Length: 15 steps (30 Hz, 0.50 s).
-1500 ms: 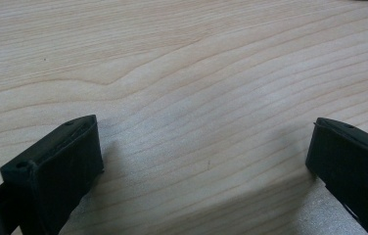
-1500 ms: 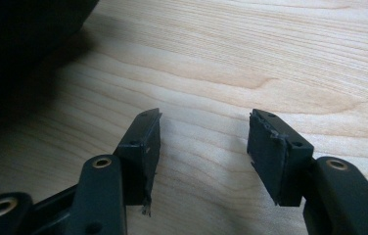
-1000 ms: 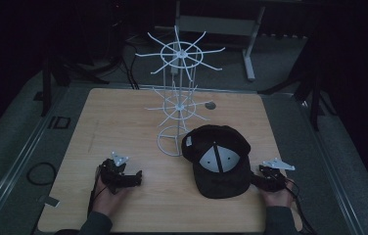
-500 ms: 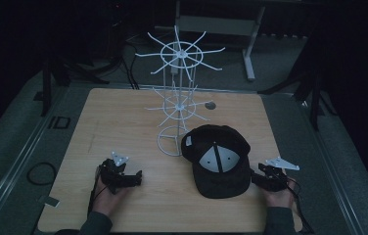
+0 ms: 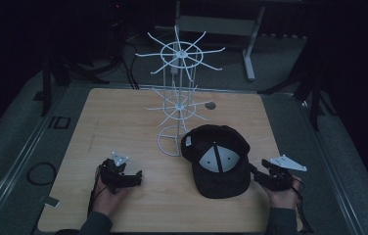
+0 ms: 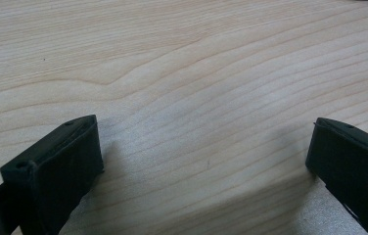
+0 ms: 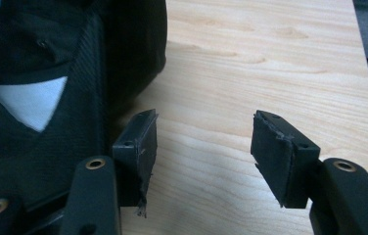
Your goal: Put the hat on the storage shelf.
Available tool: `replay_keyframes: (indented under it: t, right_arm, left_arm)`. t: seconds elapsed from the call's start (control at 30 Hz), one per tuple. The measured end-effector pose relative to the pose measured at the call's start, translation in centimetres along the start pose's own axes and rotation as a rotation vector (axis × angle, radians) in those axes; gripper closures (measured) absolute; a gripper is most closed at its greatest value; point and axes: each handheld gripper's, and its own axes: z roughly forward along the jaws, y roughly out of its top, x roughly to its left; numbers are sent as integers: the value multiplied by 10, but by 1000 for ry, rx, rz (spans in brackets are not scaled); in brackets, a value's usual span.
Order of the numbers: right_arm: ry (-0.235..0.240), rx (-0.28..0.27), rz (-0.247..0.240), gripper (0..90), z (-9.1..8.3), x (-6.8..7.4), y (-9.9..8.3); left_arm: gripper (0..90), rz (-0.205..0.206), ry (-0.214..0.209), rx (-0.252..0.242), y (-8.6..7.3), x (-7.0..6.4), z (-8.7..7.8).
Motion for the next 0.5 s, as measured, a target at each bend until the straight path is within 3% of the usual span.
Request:
replay_keyframes:
  t: [0.5]
  right_arm:
    - [25,-59,-6,408,-23,8,6]
  left_arm:
    - [1,0,0,0,0,0,0]
